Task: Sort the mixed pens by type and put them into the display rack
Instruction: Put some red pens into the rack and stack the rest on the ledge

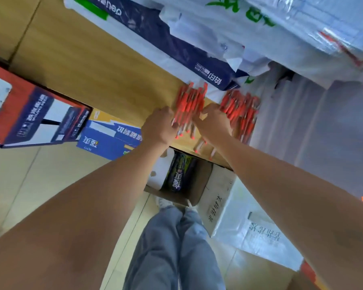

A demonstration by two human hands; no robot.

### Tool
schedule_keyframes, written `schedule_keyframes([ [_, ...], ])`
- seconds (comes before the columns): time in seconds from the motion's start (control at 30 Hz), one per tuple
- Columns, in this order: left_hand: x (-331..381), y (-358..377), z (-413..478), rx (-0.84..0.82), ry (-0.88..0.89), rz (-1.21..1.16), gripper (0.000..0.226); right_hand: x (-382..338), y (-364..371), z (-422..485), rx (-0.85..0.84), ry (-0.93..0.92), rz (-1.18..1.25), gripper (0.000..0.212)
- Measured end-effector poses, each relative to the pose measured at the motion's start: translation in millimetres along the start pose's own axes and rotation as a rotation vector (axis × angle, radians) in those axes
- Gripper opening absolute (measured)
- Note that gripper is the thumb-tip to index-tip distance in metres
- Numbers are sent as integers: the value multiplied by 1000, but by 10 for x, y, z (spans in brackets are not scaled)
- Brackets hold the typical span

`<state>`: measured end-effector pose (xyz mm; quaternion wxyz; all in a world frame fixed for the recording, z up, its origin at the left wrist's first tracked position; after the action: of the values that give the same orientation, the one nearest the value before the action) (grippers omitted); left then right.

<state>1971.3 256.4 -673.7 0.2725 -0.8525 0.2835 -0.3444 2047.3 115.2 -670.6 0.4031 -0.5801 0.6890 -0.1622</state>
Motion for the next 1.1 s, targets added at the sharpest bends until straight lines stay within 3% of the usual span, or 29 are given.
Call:
schedule_keyframes([
  [0.37, 59, 68, 291, 135, -38, 152, 53, -35, 106, 362, -8, 126, -25, 67],
  [0.63, 76, -19, 342, 118, -65, 287, 45, -13, 68, 394, -55, 102, 2, 57],
  [0.83, 100, 27, 397, 63, -87, 392, 56, 37, 151, 431, -46, 89, -11, 45],
  [0.97, 110, 19, 411, 83, -73, 322, 36, 10, 156, 449, -50, 48, -43, 31],
  [1.1, 100, 38, 356, 89, -16, 147, 24, 46, 151, 431, -66, -8, 83, 27],
])
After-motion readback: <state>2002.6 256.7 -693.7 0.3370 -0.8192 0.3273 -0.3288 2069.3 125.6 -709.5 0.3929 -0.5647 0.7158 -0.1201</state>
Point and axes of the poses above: each hand's wrist, its own z-axis towards the middle knuckle, its own y-axis out of the palm, x = y × z, the point moved 6 cm from there along z, towards the middle knuckle, and after that the axes turned 7 degrees about -x, right-handed, at the moved point
